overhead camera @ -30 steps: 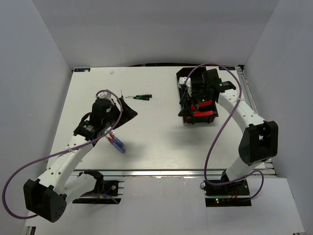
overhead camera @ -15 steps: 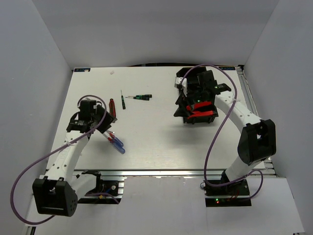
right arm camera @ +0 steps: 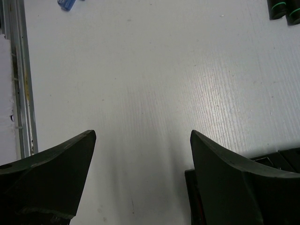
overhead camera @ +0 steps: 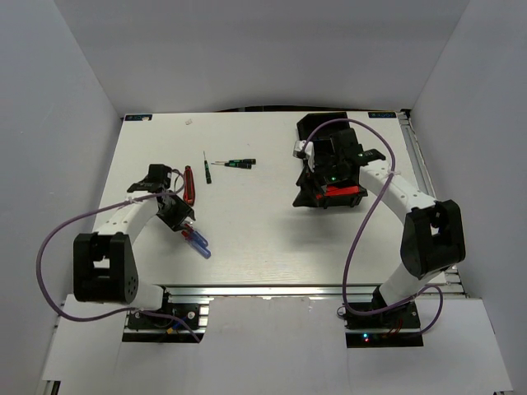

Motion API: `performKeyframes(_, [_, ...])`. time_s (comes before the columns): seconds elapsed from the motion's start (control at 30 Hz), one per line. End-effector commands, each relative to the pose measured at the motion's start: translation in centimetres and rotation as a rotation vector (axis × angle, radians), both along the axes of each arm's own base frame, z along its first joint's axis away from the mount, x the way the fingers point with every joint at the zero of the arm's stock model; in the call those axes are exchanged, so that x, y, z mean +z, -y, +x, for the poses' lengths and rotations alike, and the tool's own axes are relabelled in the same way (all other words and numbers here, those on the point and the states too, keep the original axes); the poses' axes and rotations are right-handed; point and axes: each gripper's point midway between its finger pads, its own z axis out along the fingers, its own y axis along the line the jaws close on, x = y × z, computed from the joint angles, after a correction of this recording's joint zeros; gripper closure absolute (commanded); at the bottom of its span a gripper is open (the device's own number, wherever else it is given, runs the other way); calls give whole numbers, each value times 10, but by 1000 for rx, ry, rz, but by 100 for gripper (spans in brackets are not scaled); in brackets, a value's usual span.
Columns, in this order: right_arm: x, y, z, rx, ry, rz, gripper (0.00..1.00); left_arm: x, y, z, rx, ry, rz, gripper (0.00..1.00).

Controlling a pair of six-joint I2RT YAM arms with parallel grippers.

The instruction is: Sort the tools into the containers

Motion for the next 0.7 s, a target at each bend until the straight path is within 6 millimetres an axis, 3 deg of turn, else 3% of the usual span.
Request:
performKeyframes(0.0, [16,-1,-1,11,60,26,12,8,-19,12,35,1,99,53])
performKeyframes(0.13, [13,-1,-4,14,52,26,11,13,-39,28,56,6,201,52])
performKeyframes(0.33, [12,-1,-4,17,44,21,11,10,-90,48,232,-61,269,49])
performKeyframes(0.53, [9,2,-5,25,46,5,11,1,-113,60,337,-117,241,45])
performKeyframes(0.67, [9,1,-4,26,49,1,11,-3,-114,71,349,-124,231,44])
